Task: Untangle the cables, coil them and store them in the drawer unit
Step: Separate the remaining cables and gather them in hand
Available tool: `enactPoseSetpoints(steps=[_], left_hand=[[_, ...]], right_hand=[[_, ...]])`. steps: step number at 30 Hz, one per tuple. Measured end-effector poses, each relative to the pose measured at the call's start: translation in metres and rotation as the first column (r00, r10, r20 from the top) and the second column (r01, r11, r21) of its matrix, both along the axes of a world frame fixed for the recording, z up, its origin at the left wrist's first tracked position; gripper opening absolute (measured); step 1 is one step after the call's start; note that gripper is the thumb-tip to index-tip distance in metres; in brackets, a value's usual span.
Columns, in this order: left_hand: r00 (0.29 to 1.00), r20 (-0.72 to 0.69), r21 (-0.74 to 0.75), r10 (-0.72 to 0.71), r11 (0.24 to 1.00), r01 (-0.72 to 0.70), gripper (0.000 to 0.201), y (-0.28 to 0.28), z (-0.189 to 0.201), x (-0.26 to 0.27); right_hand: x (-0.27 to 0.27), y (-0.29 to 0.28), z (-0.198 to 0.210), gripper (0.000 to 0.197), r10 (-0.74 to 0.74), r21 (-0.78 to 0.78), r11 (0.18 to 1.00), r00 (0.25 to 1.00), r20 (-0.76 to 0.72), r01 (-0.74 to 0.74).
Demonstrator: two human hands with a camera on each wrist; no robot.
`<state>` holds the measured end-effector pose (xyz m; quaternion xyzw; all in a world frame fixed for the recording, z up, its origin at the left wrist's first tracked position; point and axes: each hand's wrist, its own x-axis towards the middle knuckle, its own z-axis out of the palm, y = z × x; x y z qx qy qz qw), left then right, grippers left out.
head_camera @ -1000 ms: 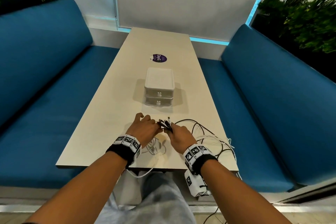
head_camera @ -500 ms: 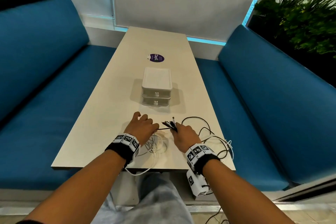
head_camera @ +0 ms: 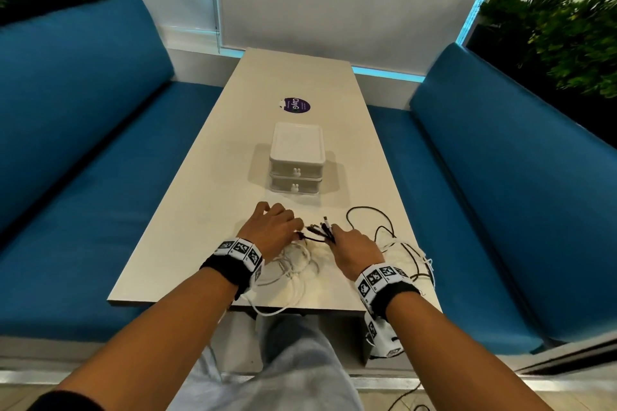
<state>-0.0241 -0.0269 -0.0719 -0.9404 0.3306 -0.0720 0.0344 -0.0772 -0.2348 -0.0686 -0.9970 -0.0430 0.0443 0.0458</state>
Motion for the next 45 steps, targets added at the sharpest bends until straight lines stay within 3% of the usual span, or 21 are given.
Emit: enactPoseSetpoints(steps=[7, 12, 15, 18, 21, 24, 27, 31, 33, 37, 41, 45], left_hand=[[0.984, -0.075, -0.133, 0.159, 0.977, -0.168, 0.031, 0.034, 0.001, 0.013], [0.959, -0.144, -0.376, 0.244, 0.883, -0.281, 0.041, 0.049, 0.007, 0.017], [0.927, -0.206, -0.406, 0.315, 0.834, -0.374, 0.04, 0.057, 0.007, 0.015], [0.919, -0.227, -0.375, 0.323, 0.842, -0.389, 0.04, 0.061, 0.003, 0.01], [0.934, -0.199, -0.42, 0.298, 0.835, -0.356, 0.04, 0.057, 0.004, 0.004], [0.96, -0.132, -0.439, 0.246, 0.854, -0.28, 0.038, 0.045, 0.011, 0.001], [0.977, -0.114, -0.377, 0.179, 0.902, -0.21, 0.041, 0.033, 0.017, 0.002], [0.988, -0.094, -0.278, 0.125, 0.949, -0.147, 0.047, 0.022, 0.021, 0.002], [0.995, -0.074, -0.263, 0.074, 0.96, -0.091, 0.048, 0.015, 0.023, -0.001], [0.999, -0.038, -0.154, -0.034, 0.988, 0.028, 0.048, -0.002, 0.025, -0.007], [0.995, -0.048, 0.08, -0.088, 0.993, 0.092, 0.05, -0.013, 0.021, -0.007], [0.997, 0.007, 0.225, -0.071, 0.972, 0.068, 0.036, -0.016, 0.026, -0.007]], right_hand=[[-0.011, -0.053, 0.01, 0.026, -0.36, -0.174, 0.923, 0.93, -0.077, 0.343], [-0.015, -0.07, 0.01, 0.025, -0.528, -0.023, 0.849, 0.847, -0.066, 0.528], [-0.011, -0.065, 0.008, 0.027, -0.491, 0.143, 0.86, 0.871, -0.027, 0.49], [-0.008, -0.051, 0.005, 0.031, -0.362, 0.24, 0.904, 0.932, -0.014, 0.355], [-0.007, -0.04, -0.003, 0.033, -0.203, 0.169, 0.963, 0.977, -0.069, 0.212], [-0.011, -0.035, -0.005, 0.037, -0.167, 0.042, 0.984, 0.98, -0.113, 0.173], [-0.014, -0.039, -0.003, 0.039, -0.254, -0.023, 0.967, 0.962, -0.102, 0.253], [-0.019, -0.06, 0.004, 0.025, -0.513, 0.001, 0.856, 0.849, -0.129, 0.517], [-0.019, -0.067, 0.006, 0.024, -0.554, 0.023, 0.826, 0.82, -0.143, 0.563], [-0.013, -0.061, 0.007, 0.027, -0.523, 0.123, 0.834, 0.842, -0.131, 0.538], [-0.004, -0.039, 0.006, 0.032, -0.418, 0.219, 0.87, 0.896, -0.149, 0.442], [0.001, -0.019, 0.007, 0.033, -0.308, 0.325, 0.875, 0.93, -0.198, 0.359]])
